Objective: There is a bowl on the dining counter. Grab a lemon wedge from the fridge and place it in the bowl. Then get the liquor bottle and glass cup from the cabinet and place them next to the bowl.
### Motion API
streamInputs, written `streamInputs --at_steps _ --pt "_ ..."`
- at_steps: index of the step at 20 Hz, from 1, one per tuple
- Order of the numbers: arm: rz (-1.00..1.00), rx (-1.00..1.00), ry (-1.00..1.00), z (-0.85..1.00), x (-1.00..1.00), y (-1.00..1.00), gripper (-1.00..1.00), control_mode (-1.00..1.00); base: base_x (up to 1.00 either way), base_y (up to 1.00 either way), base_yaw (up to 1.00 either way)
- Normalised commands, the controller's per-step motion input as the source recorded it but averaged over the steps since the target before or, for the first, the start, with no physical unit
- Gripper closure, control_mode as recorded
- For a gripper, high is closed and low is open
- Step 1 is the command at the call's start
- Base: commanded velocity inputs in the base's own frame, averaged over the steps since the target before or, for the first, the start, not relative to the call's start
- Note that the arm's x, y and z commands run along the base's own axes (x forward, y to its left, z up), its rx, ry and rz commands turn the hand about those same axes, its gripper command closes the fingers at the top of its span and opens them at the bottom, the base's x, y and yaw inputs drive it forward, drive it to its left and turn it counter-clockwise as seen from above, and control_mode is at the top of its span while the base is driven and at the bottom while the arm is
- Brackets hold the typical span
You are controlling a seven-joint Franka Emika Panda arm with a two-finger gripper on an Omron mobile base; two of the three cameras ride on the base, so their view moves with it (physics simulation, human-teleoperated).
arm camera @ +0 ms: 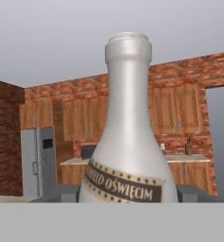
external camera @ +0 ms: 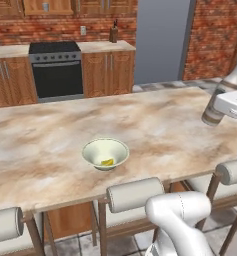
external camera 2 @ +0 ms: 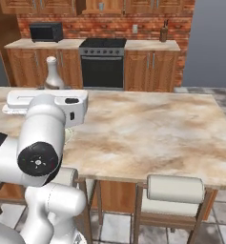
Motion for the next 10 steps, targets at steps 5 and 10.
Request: streamInputs --at_steps 5,10 --pt "0.0 0.0 0.0 0.0 0.0 0.0 1.0 1.0 0.79 0.07 0.26" --pt "0.44 -0.04 0.0 -0.13 0.91 0.01 1.0 -1.0 0.0 0.0 0.0"
